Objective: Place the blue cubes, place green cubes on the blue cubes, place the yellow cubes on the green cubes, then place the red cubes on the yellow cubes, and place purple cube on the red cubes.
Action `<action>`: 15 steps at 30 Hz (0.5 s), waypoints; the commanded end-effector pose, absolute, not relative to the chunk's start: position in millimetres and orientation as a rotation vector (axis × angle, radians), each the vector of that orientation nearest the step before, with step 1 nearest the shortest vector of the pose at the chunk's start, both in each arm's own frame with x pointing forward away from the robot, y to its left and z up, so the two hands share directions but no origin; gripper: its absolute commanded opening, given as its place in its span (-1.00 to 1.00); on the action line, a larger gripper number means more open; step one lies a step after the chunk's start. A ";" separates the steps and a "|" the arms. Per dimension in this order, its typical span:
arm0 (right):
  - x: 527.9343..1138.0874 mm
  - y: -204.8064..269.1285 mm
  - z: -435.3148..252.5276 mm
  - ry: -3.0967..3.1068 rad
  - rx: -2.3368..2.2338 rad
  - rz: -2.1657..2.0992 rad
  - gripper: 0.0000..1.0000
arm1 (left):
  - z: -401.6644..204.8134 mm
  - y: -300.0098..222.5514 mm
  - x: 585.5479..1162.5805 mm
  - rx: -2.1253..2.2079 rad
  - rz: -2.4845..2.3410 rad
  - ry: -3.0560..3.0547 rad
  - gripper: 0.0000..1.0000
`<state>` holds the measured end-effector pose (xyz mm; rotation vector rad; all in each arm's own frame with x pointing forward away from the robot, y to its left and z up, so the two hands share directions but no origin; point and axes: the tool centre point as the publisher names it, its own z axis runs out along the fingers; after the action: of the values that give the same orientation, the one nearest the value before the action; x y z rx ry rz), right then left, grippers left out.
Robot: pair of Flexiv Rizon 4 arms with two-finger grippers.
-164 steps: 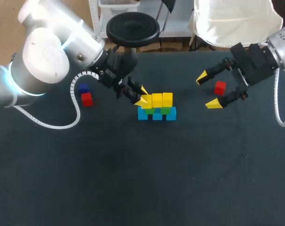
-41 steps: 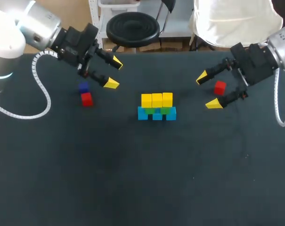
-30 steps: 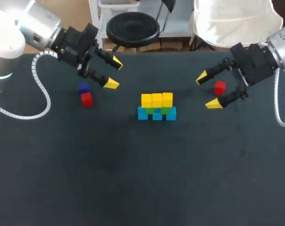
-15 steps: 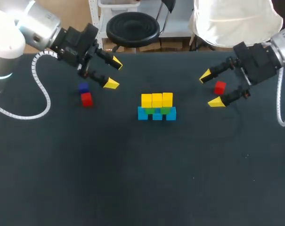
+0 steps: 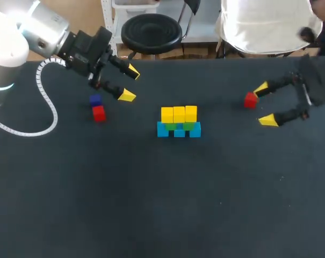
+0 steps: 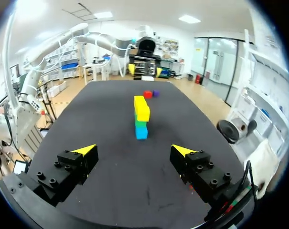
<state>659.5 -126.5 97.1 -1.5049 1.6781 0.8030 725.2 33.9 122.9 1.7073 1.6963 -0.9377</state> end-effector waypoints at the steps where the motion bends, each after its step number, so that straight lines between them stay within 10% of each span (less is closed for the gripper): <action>1: 652.2 -143.3 88.6 1.678 -1.445 0.771 1.00 | 122.5 33.8 724.0 1.705 -0.934 1.695 1.00; 15: 654.4 -149.5 82.8 1.668 -1.443 0.805 1.00 | 122.5 33.8 724.0 1.705 -0.934 1.695 1.00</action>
<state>653.5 -149.6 83.8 -1.4439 1.6706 0.8033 725.1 33.8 122.9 1.7072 1.6963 -0.9378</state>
